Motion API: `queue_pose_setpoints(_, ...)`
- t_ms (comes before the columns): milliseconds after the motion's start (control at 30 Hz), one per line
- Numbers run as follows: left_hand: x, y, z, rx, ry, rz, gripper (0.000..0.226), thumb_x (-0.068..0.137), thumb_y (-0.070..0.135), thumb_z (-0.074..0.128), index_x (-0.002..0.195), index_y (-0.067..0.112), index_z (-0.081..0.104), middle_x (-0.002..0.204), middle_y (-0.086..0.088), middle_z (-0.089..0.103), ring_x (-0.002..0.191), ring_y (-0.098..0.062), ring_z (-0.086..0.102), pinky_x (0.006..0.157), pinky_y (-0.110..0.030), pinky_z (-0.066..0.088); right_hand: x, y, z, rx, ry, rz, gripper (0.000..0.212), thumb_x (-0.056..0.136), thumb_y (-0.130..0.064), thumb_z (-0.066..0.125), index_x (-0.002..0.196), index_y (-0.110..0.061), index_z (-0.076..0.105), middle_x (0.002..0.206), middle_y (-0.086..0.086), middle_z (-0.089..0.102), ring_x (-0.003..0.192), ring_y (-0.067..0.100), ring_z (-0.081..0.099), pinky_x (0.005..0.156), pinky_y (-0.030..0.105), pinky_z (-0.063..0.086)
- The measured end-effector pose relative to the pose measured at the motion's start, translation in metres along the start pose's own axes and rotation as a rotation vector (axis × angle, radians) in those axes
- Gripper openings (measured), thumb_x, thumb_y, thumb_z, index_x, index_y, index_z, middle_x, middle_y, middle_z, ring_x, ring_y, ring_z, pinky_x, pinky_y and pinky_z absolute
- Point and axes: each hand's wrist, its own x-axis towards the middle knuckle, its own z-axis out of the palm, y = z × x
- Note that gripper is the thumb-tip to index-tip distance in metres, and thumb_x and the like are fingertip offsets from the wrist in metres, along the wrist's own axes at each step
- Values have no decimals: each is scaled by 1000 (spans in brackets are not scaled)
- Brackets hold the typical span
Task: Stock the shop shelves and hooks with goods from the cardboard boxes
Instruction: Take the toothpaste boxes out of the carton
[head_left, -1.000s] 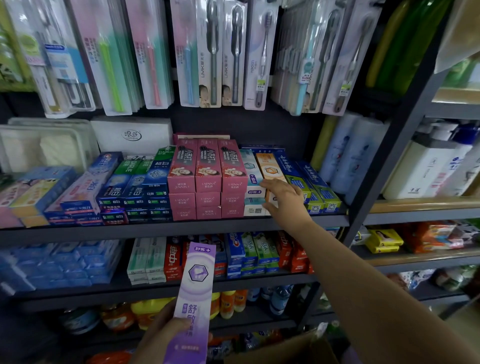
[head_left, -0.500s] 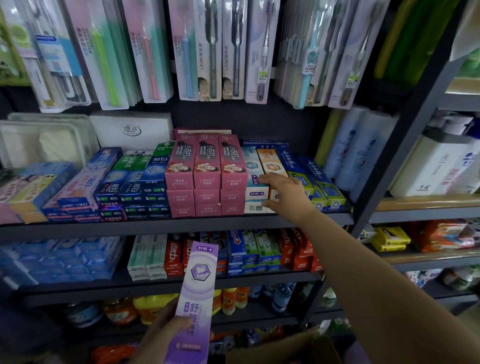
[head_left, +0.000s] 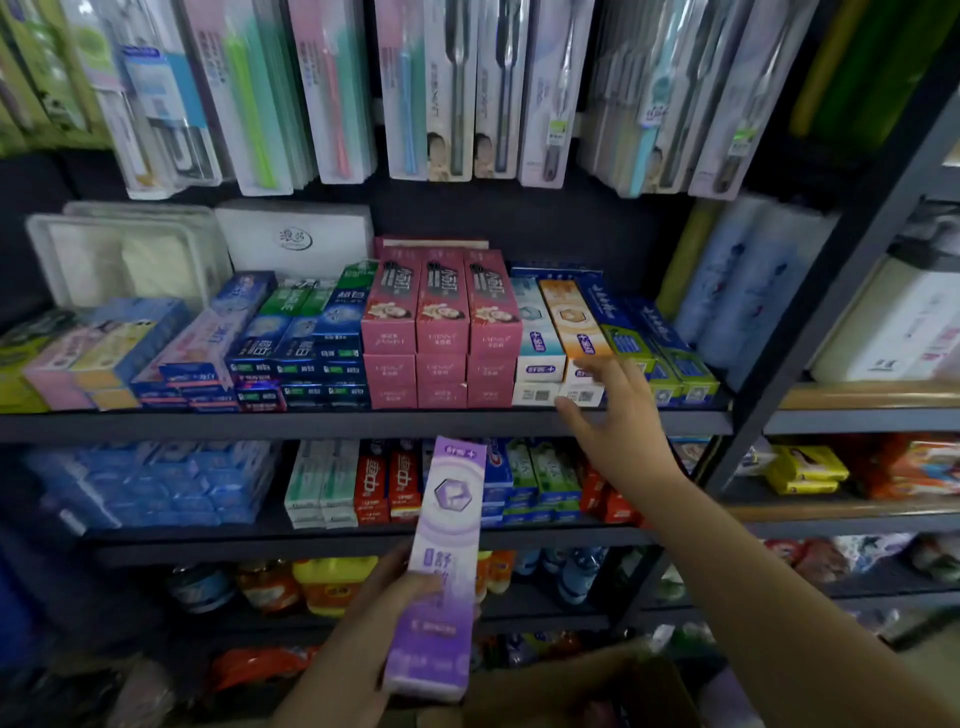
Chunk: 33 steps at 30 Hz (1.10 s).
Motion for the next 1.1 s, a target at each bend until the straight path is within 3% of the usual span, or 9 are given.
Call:
queue_pose_setpoints(67,0,-5,8,-12,29,2,41,74,8,66,112,20,59,92,-17,73,77,-33,72,60,-36,55,-43,-14,-3,144,-186,213,25,90,-36,60,110,-24,52,99,-8,60,90,11,60,70,17,47)
queue_pose_setpoints(100,3,-9,10,-17,8,11,36,80,10,64,112,24,59,94,-13,74,81,-31,72,64,-37,55,-66,-18,-2,186,-314,312,25,89,-45,57,103,-25,53,91,-8,63,81,10,63,64,20,50)
queue_pose_setpoints(200,3,-11,28,13,9,14,30,86,14,62,111,29,59,92,-6,75,85,-28,72,79,-44,56,-115,-25,2,314,-540,475,54,74,-73,44,93,-25,61,85,0,71,78,14,68,77,42,56)
queue_pose_setpoints(300,4,-14,42,43,-24,32,33,85,17,63,114,32,57,96,-5,75,87,-26,72,81,-45,56,-138,-34,-2,648,-610,715,32,89,-53,49,99,-26,61,97,1,73,87,17,71,72,36,58)
queue_pose_setpoints(400,2,-13,53,61,-39,37,34,87,17,62,116,33,57,101,-4,74,87,-24,72,68,-39,58,-148,-42,-10,835,-643,761,20,92,-36,58,111,-30,54,109,5,68,85,20,71,64,32,56)
queue_pose_setpoints(500,0,-12,59,86,-69,57,39,84,21,65,121,30,56,102,-5,73,89,-25,72,67,-37,58,-157,-45,-16,893,-614,713,32,91,-22,61,121,-27,51,104,5,71,77,21,70,62,30,55)
queue_pose_setpoints(633,-3,-2,64,90,-125,92,43,79,32,68,121,27,58,102,-6,73,95,-28,67,85,-44,50,-152,-48,-30,988,-476,656,26,93,-13,57,117,-20,57,84,8,72,64,19,63,58,27,52)
queue_pose_setpoints(800,1,16,53,91,-15,133,21,96,15,50,113,23,60,100,-1,74,80,-21,66,70,-33,46,-86,-53,-55,849,-313,529,15,97,-17,52,108,-13,61,71,1,66,58,12,59,53,21,48)
queue_pose_setpoints(1100,-13,33,20,266,71,188,17,96,10,50,104,15,64,96,-8,72,78,-25,64,71,-36,49,-34,-56,-72,987,-54,505,17,94,-15,50,79,-8,55,53,0,55,43,12,45,43,22,33)
